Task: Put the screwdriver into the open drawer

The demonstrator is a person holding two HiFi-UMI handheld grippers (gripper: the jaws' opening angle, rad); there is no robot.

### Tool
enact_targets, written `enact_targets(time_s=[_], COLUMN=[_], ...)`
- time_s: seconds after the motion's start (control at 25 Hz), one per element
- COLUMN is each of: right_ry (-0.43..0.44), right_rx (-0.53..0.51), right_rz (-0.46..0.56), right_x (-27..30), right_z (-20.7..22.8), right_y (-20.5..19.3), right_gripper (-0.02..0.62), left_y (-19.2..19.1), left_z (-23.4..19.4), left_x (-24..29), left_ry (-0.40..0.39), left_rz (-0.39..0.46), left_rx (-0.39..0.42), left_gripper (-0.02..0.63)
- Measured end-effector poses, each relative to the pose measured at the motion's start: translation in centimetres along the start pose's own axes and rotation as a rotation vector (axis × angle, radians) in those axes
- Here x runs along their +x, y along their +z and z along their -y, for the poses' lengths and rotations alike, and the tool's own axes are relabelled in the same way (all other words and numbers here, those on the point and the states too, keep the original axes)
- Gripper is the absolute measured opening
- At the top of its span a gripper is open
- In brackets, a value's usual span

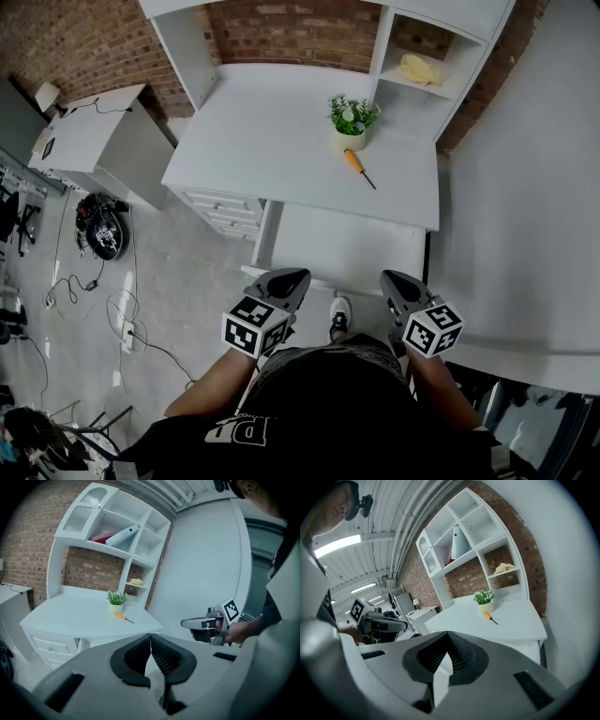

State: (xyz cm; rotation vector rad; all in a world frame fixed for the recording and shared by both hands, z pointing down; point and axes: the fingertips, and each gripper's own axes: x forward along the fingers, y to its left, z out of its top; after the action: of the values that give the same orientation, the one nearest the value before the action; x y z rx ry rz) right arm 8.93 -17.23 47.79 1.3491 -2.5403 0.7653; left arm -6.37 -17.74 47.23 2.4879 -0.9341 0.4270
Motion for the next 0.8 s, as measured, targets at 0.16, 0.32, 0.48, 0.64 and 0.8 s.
enact_targets(time_s=[0.16,0.32,0.48,0.64,0.8], right_ry=[0.006,0.007,0.015,0.03,0.04], right_rx=[-0.031,-0.047,-0.073,-0.094,-0.1], right_rz=[-0.023,-0.039,-0.064,-0.092,-0.106], right_x=[1.8,3.4,5.0,6.9,9.1], right_z=[2.7,5.0,7.5,10.3,12.9], right_y=[1.5,2.9,3.9,4.5,4.9], right_gripper=[0.003,0.003,0.003,0.003,0.003], left_y=[1.4,2.6,3.6,4.5,5.4], left_z=[-1.0,-1.9,-2.9,-4.1,-5.1], left_x=[2.4,4.2,6.0,7.7,8.7], left_ry=[0.026,0.054,0.089,0.14,0.196], left_rz=[0.001,0.005,0.001,-0.007,0.003], left_rx=[-0.019,-0.02,-0.028,-0.023,-0.027], left_gripper=[0.018,0.018,0.018,0.018,0.018])
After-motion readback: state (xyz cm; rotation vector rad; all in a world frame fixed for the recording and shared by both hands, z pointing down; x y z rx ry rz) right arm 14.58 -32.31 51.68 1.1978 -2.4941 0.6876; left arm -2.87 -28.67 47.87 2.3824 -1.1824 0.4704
